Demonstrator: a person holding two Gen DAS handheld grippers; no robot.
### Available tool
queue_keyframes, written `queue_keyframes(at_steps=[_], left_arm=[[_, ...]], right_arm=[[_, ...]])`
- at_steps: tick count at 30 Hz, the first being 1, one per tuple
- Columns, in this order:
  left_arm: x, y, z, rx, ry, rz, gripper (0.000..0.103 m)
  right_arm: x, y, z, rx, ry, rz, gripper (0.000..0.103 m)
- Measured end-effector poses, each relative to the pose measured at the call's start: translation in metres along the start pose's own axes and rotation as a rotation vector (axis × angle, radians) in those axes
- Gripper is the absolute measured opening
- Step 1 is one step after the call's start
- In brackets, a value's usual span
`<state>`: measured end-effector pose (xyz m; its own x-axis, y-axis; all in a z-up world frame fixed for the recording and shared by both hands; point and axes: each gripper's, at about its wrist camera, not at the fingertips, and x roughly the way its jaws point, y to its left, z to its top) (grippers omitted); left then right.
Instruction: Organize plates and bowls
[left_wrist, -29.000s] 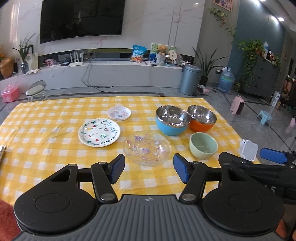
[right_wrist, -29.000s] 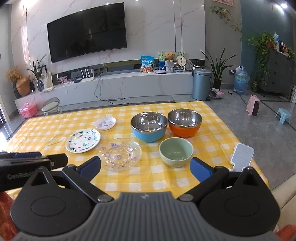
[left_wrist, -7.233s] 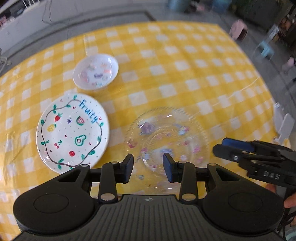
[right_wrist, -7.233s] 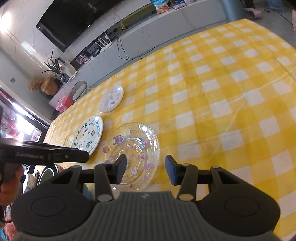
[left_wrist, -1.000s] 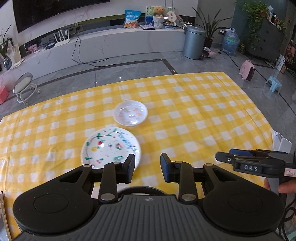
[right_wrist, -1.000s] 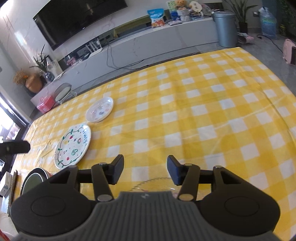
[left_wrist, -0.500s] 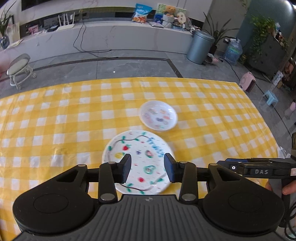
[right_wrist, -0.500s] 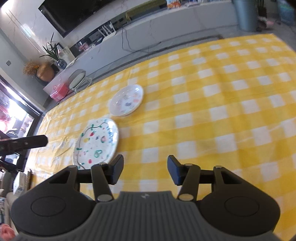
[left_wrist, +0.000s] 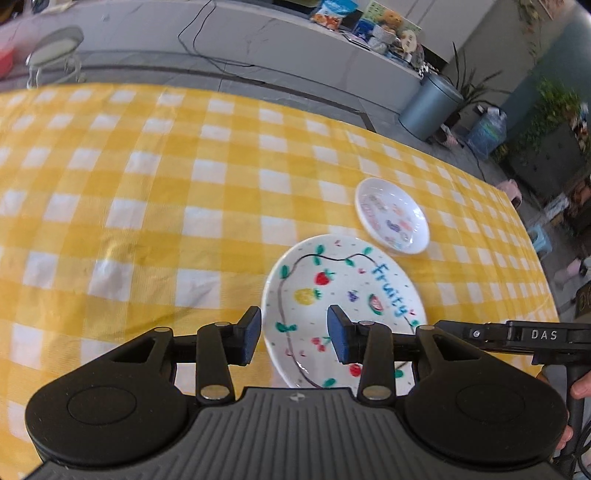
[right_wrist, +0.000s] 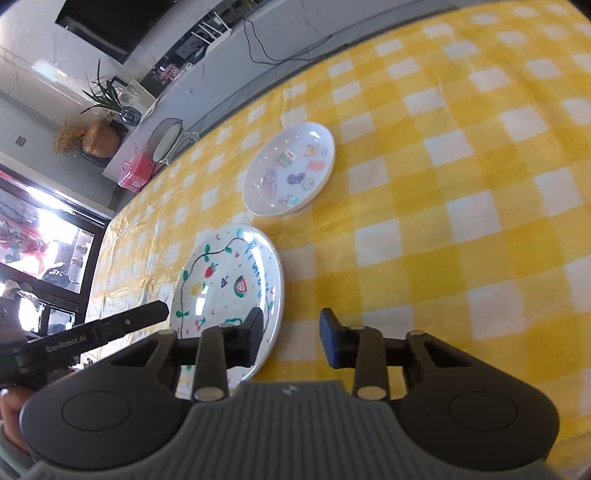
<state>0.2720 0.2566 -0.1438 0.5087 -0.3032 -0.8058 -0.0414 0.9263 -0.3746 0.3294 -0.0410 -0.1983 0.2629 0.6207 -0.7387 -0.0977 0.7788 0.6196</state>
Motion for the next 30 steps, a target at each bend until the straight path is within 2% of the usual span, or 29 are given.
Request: queue_keyframes(at_steps=[4,7,12,15,20,24,30], left_arm=[[0.006,0.014,-0.001,-0.024,-0.003,-0.006,0.042],[0.006,0.019,-0.001,-0.044,-0.016,-0.038,0.041],[0.009,0.023,-0.003,-0.070,-0.027,-0.063,0.028],[0.011,0.023,-0.005,-0.076,-0.021,-0.071,0.016],[0.010,0.023,-0.007,-0.102,-0.037,-0.062,0.014],[0.009,0.022,-0.008,-0.127,-0.046,-0.048,0.013],[0.005,0.017,-0.003,-0.168,-0.043,-0.082,0.012]], right_arm=[[0.003,-0.005,0.005,0.031,-0.006,0.049,0.031],[0.007,-0.006,0.007,0.037,0.000,0.060,0.022],[0.011,-0.011,0.005,0.066,0.001,0.090,0.016],[0.012,-0.014,0.002,0.076,0.005,0.099,0.010],[0.014,-0.020,-0.002,0.120,0.003,0.122,0.004],[0.014,-0.020,-0.003,0.133,-0.007,0.116,0.004],[0.006,-0.019,-0.003,0.145,-0.008,0.101,0.004]])
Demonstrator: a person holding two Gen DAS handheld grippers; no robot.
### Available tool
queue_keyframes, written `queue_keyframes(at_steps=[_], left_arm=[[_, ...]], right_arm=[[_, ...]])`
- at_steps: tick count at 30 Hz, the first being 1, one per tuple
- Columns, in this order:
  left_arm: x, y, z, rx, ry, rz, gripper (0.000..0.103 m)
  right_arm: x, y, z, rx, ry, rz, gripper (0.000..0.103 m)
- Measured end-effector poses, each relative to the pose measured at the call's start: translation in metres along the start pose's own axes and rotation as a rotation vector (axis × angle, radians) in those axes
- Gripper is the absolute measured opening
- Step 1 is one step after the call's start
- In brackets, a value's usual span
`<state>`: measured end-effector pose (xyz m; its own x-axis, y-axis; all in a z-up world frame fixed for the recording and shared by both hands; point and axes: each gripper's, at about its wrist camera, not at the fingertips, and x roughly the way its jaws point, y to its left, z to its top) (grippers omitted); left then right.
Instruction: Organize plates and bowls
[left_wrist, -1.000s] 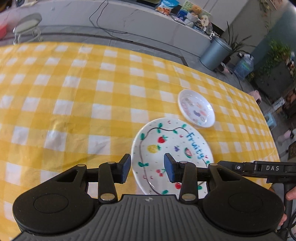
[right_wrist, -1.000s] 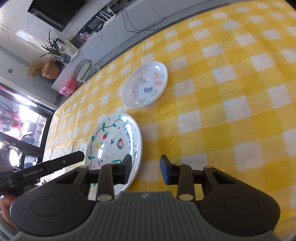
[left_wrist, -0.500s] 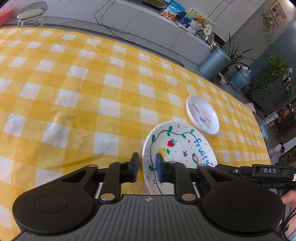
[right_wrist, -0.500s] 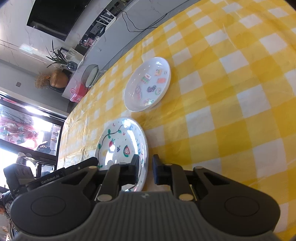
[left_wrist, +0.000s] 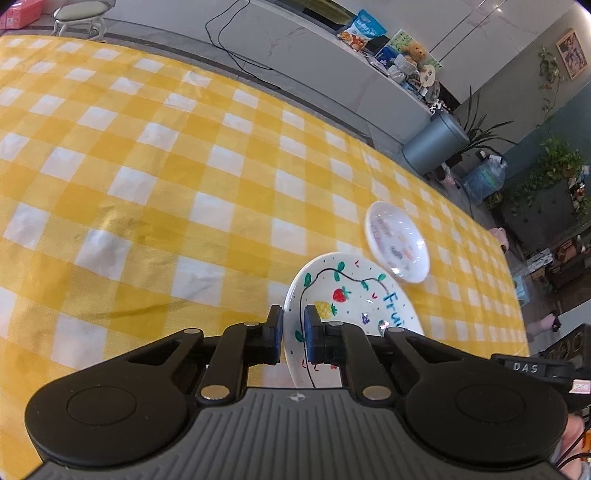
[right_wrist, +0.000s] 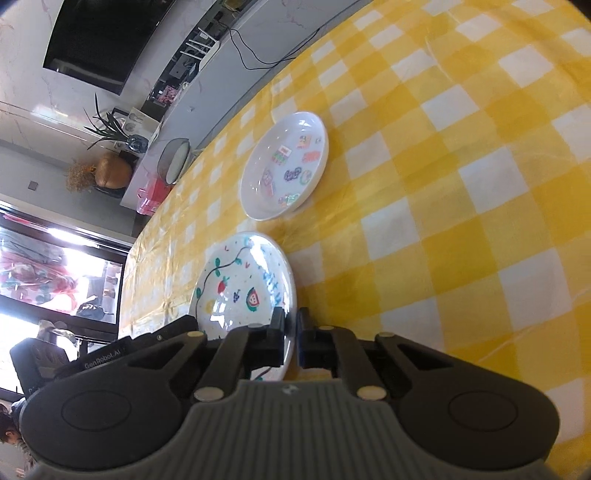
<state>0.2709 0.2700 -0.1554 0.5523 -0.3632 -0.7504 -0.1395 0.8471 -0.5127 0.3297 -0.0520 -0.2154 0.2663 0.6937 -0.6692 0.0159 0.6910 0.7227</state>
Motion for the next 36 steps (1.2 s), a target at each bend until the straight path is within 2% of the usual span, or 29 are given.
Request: queue_keyframes(at_steps=[9,20,31,36], left_arm=[[-0.006,-0.050,0.000,0.053,0.010,-0.017,0.012],[-0.017,-0.139,-0.015,0.127,0.015,-0.084,0.012],[-0.020,-0.210,-0.072,0.127,0.039,-0.143,0.012],[-0.013,-0.229,-0.104,0.116,0.046,-0.123,0.012]], right_arm=[[-0.043,-0.018,0.002,0.058,-0.031,0.005,0.005],[-0.130,-0.053,-0.001,0.125,-0.124,0.037,0.005],[-0.220,-0.096,-0.025,0.156,-0.186,0.007,0.006],[-0.243,-0.120,-0.039,0.159,-0.179,-0.026,0.006]])
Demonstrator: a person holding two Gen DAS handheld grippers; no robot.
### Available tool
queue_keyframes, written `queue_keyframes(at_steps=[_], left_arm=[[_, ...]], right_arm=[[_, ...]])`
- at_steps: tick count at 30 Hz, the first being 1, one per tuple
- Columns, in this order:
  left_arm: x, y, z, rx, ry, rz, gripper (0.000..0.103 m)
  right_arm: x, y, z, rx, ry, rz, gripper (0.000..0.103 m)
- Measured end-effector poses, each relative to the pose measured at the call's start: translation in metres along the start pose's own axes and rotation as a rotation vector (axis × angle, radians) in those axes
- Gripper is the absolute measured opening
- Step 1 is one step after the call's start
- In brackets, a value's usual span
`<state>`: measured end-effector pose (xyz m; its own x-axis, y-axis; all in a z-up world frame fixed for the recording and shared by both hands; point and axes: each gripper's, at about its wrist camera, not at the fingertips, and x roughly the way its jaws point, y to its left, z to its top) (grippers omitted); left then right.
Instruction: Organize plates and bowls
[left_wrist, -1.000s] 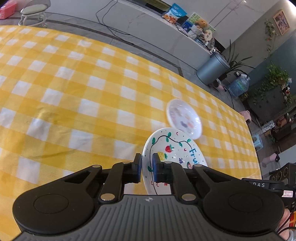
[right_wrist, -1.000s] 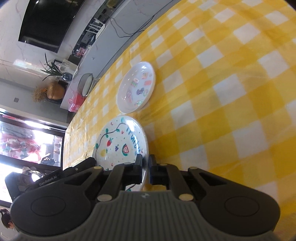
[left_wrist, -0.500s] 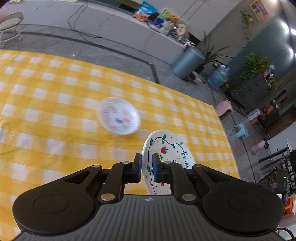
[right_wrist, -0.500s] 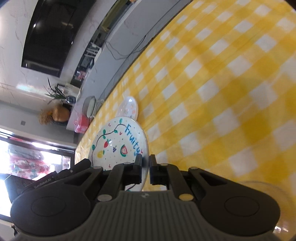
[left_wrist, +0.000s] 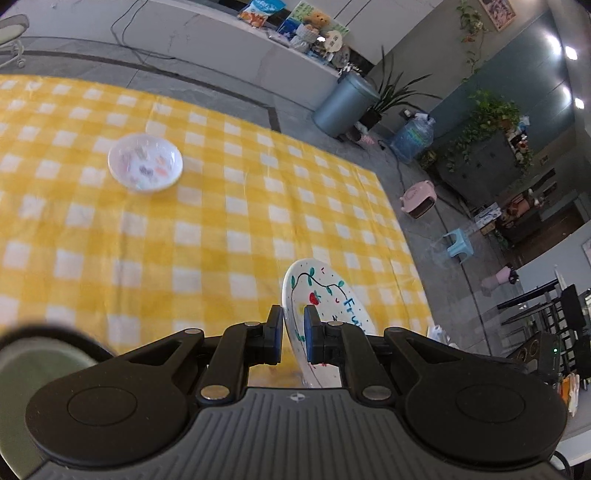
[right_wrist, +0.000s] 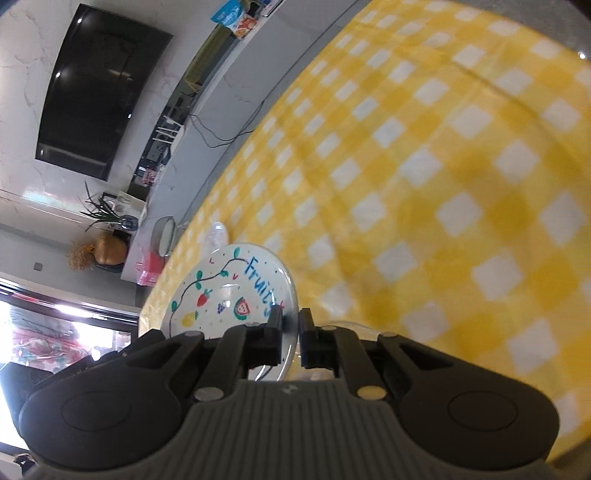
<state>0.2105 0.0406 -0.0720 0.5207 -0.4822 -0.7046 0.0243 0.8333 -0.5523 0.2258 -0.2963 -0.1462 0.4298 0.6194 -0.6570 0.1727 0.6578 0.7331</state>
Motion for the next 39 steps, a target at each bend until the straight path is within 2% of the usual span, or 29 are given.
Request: queue_keyframes(at_steps=[10,17,39], left_arm=[[0.007,-0.011,-0.048,-0.035,0.006,0.054,0.012],[0.011,-0.013,-0.068,-0.037,-0.007,0.130,0.012],[0.026,-0.005,-0.088,-0.053,0.008,0.216,0.013]], right_arm=[[-0.010,-0.045,-0.015,0.052,0.032,-0.015,0.007],[-0.004,-0.037,-0.018,-0.029,0.040,-0.070,0.007],[0.013,-0.022,-0.025,-0.174,0.063,-0.191,0.008]])
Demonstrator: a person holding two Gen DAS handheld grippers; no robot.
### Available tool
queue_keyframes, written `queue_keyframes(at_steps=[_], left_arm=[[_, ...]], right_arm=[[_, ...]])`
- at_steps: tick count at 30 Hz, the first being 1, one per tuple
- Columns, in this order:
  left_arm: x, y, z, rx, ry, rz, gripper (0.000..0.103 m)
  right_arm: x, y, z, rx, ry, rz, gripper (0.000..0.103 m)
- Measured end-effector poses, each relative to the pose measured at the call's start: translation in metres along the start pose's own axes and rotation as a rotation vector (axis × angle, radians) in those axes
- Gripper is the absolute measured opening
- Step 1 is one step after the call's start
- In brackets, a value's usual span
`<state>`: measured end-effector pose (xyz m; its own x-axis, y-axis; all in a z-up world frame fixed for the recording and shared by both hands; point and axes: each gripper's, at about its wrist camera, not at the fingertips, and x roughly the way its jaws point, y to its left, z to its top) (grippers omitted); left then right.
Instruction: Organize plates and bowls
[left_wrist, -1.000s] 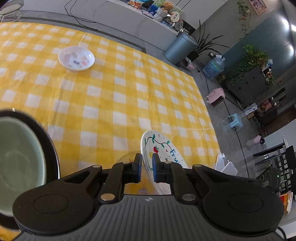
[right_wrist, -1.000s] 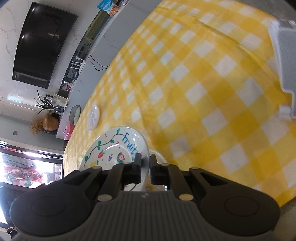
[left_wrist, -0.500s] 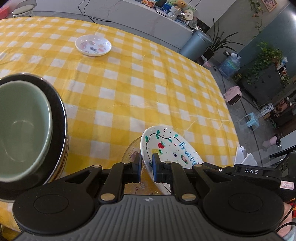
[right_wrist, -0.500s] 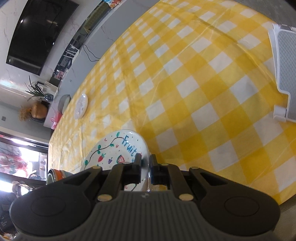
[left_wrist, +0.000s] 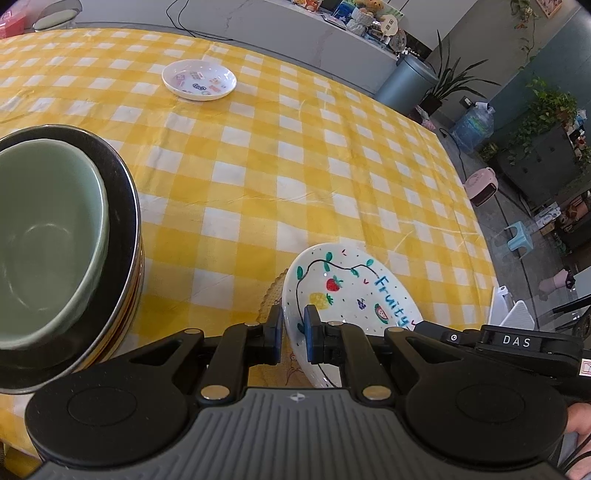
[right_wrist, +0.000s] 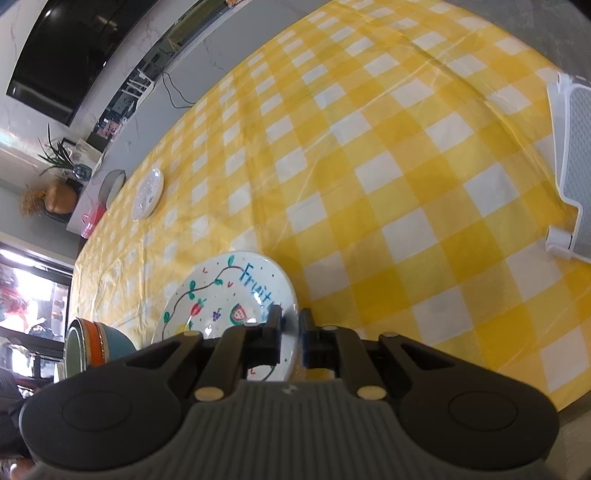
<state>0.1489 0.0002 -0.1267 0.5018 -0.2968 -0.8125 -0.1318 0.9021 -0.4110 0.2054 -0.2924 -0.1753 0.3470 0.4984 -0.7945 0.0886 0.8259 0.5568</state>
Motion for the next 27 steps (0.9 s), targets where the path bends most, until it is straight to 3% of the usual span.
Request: queue_keyframes(at_steps=[16,27], left_arm=[[0.007,0.001,-0.004,0.016,0.014,0.044,0.014],[0.008,-0.012,-0.005,0.117,0.028,0.125,0.014]], right_arm=[[0.010,0.016,-0.003,-0.099,0.029,-0.080,0.011],[0.015,0.024,-0.005,-0.128,0.043,-0.098,0.012]])
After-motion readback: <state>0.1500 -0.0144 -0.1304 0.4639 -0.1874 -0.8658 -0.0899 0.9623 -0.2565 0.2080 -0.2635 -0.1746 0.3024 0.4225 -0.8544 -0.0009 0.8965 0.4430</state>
